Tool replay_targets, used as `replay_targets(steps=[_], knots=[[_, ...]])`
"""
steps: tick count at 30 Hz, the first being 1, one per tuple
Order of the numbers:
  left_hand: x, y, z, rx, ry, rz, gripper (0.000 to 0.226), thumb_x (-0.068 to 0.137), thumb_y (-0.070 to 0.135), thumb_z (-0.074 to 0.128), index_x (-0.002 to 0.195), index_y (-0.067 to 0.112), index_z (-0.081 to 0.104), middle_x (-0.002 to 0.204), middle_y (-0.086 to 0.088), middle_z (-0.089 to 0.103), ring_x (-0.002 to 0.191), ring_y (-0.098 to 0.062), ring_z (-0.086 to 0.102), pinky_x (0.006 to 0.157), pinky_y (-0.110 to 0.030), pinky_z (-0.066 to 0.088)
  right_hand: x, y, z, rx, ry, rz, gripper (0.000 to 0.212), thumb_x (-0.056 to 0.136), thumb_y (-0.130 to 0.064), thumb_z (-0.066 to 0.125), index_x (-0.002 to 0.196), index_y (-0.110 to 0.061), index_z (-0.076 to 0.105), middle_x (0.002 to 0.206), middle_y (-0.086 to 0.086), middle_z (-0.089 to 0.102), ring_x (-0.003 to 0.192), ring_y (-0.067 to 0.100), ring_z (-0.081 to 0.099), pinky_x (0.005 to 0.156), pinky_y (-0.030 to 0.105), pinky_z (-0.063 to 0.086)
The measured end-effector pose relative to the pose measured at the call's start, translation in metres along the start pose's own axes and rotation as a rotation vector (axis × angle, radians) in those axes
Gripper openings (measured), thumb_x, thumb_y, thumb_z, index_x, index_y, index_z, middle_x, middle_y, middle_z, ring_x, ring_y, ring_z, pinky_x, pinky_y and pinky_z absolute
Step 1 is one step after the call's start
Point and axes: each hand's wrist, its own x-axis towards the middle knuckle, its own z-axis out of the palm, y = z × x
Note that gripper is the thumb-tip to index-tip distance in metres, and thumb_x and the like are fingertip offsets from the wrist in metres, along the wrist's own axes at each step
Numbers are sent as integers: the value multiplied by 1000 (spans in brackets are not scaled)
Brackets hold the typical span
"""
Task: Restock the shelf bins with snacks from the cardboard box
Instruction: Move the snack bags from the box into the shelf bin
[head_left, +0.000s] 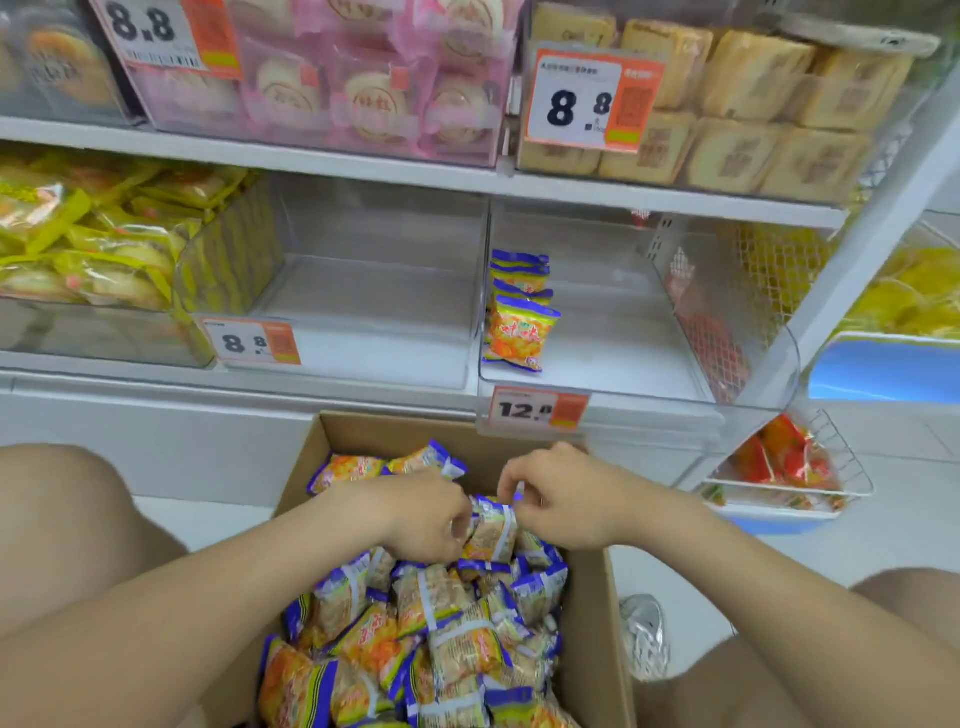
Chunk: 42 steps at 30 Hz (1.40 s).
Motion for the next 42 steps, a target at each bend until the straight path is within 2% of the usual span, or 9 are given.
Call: replay_targets(steps=[3,10,14,21,26,31,34,38,42], knots=[[24,-4,38,60,-116,-17,25,98,32,59,110,11,58,101,-9,62,94,-35,62,77,-49,52,7,21,37,-226,-115,77,24,93,-21,55,110,-16,71,95,4,69,97,27,65,82,43,59],[52,-7,99,88,-174,17,84,92,46,77,160,23,34,149,-8,42,133,-34,47,102,-48,51,21,46,90,-395,-252,95,11,87,-2,59,81,-11,55,76,6,52,68,27,54,54,35,44],[63,-16,132,179,-204,-16,91,92,30,79,163,38,24,158,-2,23,134,-42,46,103,-53,50,22,52,112,-455,-291,1,28,95,-17,65,122,-14,61,111,9,64,93,28,64,61,36,44],[56,-8,95,-88,-110,-29,52,89,10,75,134,19,50,117,-5,54,98,-23,56,78,-42,54,25,52,125,-607,-341,-71,28,99,-11,61,127,-13,57,114,9,64,88,28,61,60,39,42],[26,-12,33,-484,18,-54,41,85,2,67,111,34,66,95,-6,53,53,-17,43,46,-28,38,31,54,103,-294,-239,39,30,91,-28,65,115,-11,60,106,11,64,97,31,64,73,40,55],[-8,-8,-1,-902,142,-207,57,88,-4,56,122,41,64,112,-12,57,82,-24,57,70,-43,66,27,43,46,96,50,90,35,101,-28,62,134,-15,61,114,0,69,106,20,63,89,31,45],[-22,0,-16,-798,115,-168,59,93,3,51,131,47,54,92,-8,54,68,-14,50,68,-37,63,14,25,17,363,282,86,25,95,-31,72,119,-26,67,84,-11,73,75,0,68,76,27,52],[-39,9,-28,-619,237,-12,48,99,15,52,137,42,43,82,9,59,57,-8,52,60,-29,48,0,-1,-3,407,513,98,11,95,-32,71,86,-30,77,83,-14,76,77,-12,66,69,7,42],[-61,14,-34,-563,320,78,62,100,18,54,142,51,23,76,-1,64,55,-15,56,56,-32,50,-15,-20,-18,732,521,202,37,98,-37,68,74,-10,77,66,5,74,57,11,70,57,23,51]])
